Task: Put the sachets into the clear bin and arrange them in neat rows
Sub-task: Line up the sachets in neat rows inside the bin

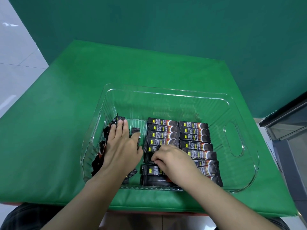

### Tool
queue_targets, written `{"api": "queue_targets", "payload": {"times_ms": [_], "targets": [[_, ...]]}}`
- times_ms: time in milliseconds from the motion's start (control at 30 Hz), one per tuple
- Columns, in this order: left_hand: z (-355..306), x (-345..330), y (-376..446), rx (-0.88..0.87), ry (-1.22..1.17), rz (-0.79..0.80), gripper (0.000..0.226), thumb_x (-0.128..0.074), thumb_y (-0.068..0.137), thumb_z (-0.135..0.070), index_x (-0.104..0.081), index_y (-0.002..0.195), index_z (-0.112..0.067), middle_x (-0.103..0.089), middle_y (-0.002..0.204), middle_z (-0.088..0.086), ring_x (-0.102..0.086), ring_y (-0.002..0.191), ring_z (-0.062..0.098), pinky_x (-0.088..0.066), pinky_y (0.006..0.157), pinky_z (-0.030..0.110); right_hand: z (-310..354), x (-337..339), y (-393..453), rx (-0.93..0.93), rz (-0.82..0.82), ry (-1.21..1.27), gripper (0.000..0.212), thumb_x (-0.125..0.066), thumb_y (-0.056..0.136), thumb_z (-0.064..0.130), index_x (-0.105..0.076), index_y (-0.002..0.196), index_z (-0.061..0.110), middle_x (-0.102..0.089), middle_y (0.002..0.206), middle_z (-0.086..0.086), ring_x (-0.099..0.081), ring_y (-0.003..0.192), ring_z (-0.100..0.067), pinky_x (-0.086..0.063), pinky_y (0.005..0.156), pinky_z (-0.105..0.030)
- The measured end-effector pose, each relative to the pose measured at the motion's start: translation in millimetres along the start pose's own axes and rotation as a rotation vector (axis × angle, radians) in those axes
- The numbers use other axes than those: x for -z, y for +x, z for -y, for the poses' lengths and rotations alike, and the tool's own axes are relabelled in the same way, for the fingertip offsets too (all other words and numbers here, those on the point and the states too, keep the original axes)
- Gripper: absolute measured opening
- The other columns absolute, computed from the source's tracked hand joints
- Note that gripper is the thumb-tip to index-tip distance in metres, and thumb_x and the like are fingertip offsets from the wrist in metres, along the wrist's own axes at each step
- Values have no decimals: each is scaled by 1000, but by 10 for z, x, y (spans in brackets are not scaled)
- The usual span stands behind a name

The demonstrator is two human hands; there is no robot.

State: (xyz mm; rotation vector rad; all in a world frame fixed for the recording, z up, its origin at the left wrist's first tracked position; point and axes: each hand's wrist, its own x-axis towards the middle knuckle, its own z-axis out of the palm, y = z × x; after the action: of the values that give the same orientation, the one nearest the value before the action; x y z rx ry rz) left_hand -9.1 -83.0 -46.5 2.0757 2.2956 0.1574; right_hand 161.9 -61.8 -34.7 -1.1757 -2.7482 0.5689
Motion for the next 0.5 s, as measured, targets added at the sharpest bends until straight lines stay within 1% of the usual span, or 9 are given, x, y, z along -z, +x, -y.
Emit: {"api": "queue_targets", "payload": {"times_ms": [167, 267, 367, 500], "targets": [[-6, 21, -9, 8, 6, 19, 52, -43, 94, -44, -42, 142, -24, -10, 156, 25, -5, 147, 33, 6, 116, 42, -9, -12, 20, -3, 27, 7, 19, -55, 94, 23, -68, 107, 23, -62, 102, 2, -53, 101, -18, -46, 85, -32], [-18, 33, -13, 33, -14, 26, 63, -44, 95, -44, -27, 148, -16, -11, 157, 22, -4, 147, 31, 5, 117, 41, -6, 18, 63, -40, 9, 88, 18, -60, 91, 25, -68, 107, 22, -62, 103, 5, -54, 101, -14, -46, 87, -30], [-31, 48, -11, 59, -42, 21, 76, -47, 95, -43, -11, 150, -5, -11, 158, 18, -1, 147, 28, 7, 116, 38, 26, 96, 204, -68, -25, 136, 21, -62, 90, 25, -67, 110, 19, -63, 107, 4, -54, 101, -12, -45, 88, -28], [-17, 42, -36, 61, -108, -15, 89, -54, 92, -43, -1, 148, 2, -19, 156, 20, -4, 147, 28, 9, 114, 34, 76, 144, 503, -102, 5, 176, 24, -61, 91, 26, -67, 111, 14, -62, 106, -2, -54, 100, -17, -44, 88, -32]]}}
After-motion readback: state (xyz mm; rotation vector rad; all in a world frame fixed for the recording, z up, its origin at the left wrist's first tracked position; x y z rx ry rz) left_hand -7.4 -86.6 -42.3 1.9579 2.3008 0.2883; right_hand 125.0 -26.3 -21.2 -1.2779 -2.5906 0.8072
